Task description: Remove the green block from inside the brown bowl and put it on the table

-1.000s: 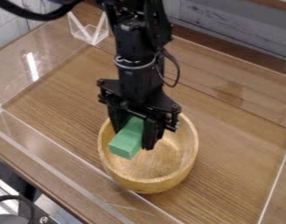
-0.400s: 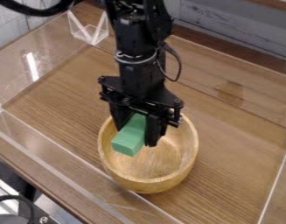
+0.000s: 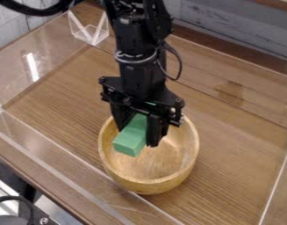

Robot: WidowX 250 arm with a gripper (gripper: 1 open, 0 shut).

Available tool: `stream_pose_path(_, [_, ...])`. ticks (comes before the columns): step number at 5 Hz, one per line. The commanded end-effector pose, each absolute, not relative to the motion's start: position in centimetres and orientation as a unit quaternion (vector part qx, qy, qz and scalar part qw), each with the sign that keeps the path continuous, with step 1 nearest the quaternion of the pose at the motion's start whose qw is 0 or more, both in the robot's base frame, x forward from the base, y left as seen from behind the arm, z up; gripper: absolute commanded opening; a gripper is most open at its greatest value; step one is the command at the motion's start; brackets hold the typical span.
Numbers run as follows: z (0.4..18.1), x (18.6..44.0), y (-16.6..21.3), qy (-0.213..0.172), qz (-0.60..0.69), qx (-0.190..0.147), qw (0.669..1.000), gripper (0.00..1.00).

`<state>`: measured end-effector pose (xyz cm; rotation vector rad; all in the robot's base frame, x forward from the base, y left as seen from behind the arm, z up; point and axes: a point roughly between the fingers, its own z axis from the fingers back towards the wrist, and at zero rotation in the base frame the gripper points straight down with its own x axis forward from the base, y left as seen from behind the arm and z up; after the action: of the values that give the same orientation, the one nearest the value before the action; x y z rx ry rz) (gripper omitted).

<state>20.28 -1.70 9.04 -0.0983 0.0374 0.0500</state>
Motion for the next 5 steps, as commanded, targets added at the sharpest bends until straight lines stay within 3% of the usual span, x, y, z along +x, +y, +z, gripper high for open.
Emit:
stream_pose_path(1, [10.48, 21.29, -1.54, -0.015, 0.029, -0.055, 0.998, 0.00])
stream_pose_path(5, [10.65, 21.41, -1.61, -0.017, 0.027, -0.068, 0.997, 0.00])
